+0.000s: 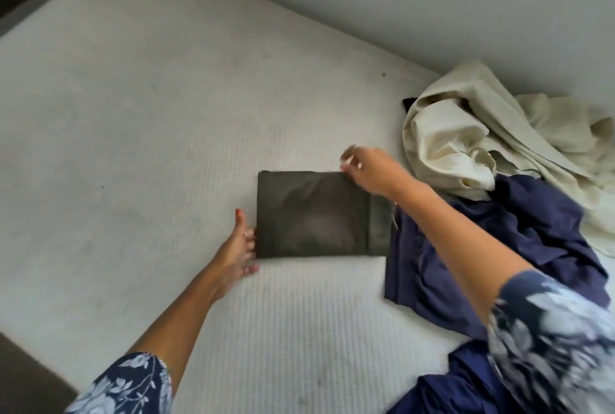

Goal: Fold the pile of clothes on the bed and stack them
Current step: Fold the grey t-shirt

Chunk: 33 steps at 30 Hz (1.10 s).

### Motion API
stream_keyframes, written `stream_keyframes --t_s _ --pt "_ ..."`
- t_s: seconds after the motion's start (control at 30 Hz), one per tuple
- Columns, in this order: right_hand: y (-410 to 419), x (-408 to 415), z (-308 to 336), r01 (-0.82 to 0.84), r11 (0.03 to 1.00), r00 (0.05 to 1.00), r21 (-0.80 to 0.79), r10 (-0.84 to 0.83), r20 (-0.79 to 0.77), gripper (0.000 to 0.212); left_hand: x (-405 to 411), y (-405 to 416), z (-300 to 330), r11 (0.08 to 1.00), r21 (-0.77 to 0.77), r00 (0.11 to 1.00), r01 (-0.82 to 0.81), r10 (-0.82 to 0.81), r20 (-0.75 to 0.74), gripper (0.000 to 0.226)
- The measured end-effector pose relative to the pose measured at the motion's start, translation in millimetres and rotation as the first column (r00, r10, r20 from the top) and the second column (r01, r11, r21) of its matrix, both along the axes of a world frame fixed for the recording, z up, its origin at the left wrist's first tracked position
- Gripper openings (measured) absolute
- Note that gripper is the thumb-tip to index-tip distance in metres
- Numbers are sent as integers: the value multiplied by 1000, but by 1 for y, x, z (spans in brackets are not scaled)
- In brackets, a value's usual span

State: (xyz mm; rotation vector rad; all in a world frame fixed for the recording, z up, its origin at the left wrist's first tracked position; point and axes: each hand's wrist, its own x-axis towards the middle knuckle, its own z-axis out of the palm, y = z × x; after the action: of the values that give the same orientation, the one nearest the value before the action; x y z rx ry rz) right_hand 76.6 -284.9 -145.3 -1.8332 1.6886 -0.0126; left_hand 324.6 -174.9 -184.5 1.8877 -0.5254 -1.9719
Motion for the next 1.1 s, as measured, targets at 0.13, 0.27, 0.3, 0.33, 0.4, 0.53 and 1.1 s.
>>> stream_keyframes --t_s 0.13,0.27,0.3,0.33,0.4,0.53,1.1 --pt "36 0 -22 82 966 987 -247 -113 -116 38 -3 8 -5 990 -138 993 1 15 115 55" --pt "117 14 -60 -306 896 927 -323 202 -316 67 -16 5 -15 976 -211 948 44 26 317 45" --pt "127 14 -71 -348 882 907 -319 231 -351 71 -17 1 -18 974 -213 930 77 6 367 39" --pt "133 15 -81 -361 881 895 -305 235 -379 76 -17 -3 -20 972 -209 917 103 -11 399 34" --pt "134 20 -93 -334 891 892 -306 194 -409 78 -18 -11 -25 974 -181 901 138 -48 431 29" --pt "121 30 -94 -362 882 877 -301 212 -432 71 -23 -24 -22 992 -66 922 106 -73 380 34" --pt "195 -48 70 -36 998 999 -59 35 -22 44 -110 -2 136 998 56 999 -34 32 43 8"
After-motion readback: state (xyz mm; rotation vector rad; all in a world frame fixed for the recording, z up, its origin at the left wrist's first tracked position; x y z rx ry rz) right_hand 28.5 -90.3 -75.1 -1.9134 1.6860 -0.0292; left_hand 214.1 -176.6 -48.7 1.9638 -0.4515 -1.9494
